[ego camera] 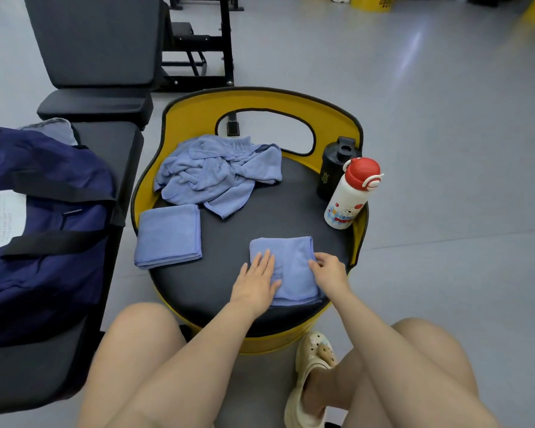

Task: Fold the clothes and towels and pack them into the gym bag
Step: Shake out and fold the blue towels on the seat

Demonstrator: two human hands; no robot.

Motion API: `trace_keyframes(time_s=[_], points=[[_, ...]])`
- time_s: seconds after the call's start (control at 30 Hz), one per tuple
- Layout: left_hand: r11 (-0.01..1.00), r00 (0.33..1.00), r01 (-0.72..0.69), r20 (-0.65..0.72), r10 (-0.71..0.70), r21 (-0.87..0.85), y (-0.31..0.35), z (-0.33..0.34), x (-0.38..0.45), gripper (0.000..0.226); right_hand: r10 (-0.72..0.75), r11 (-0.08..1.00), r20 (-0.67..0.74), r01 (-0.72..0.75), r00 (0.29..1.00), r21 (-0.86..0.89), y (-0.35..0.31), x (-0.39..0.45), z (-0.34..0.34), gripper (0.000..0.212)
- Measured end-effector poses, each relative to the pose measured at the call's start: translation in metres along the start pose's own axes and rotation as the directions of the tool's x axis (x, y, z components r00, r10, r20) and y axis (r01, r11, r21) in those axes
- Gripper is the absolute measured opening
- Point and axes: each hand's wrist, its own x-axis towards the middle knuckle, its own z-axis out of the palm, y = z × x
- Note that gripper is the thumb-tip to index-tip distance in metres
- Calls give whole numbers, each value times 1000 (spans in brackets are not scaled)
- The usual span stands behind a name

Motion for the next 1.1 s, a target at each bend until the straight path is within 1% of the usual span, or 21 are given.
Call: trace_keyframes(time_s=[0.13, 0.23, 0.27, 0.33, 0.37, 0.4, 0.43, 0.5, 0.53, 0.57, 0.6, 0.67, 0.73, 0.87, 1.03, 1.1], points=[[999, 1000, 20, 8, -20, 46, 7, 12, 1, 65, 33, 999, -63, -33, 997, 5, 13, 2, 9, 29], [997, 998, 53, 13, -54, 63, 7, 20, 1, 67, -14, 1000, -67, 13, 998, -17, 17, 3, 16, 32], [997, 999, 53, 6, -54, 57, 8, 22, 1, 67, -37, 998, -70, 33, 997, -59, 18, 4, 18, 36], [998, 997, 59, -47, -58, 24, 8, 21, 1, 63, -105, 972, -99, 81, 990, -220, 22, 5, 22, 45], [998, 994, 68, -88, -66, 9, 8, 20, 3, 60, -171, 942, -107, 130, 979, -311, 25, 6, 25, 48], [997, 990, 71, -126, -68, 17, 7, 19, 5, 57, -242, 903, -84, 192, 967, -385, 25, 8, 27, 50], [997, 986, 67, -153, -59, 45, 6, 19, 8, 55, -307, 852, -28, 261, 951, -454, 24, 10, 28, 50], [994, 986, 47, -167, -30, 100, 5, 17, 17, 55, -429, 708, 95, 399, 898, -583, 20, 12, 33, 49], [993, 986, 41, -162, -22, 114, 5, 17, 21, 55, -468, 654, 122, 436, 875, -619, 18, 13, 36, 46], [992, 988, 37, -155, -17, 124, 5, 16, 26, 55, -472, 619, 158, 453, 867, -641, 19, 17, 40, 41], [991, 989, 35, -145, -15, 132, 4, 17, 30, 55, -424, 613, 207, 448, 882, -651, 17, 19, 40, 41], [991, 991, 39, -135, -22, 125, 0, 20, 34, 57, -356, 602, 269, 439, 895, -667, 22, 21, 41, 55], [996, 989, 46, -141, -34, 82, -6, 26, 34, 57, -365, 574, 287, 457, 886, -680, 30, 24, 41, 64], [997, 993, 34, -115, -42, -68, -14, 32, 35, 56, -367, 636, 267, 450, 891, -627, 39, 30, 43, 64], [988, 996, 3, -87, -16, -154, -17, 33, 39, 55, -335, 670, 294, 446, 895, -593, 40, 33, 45, 62], [977, 999, -10, -54, -1, -211, -18, 30, 41, 55, -307, 701, 321, 442, 896, -560, 38, 34, 44, 56]])
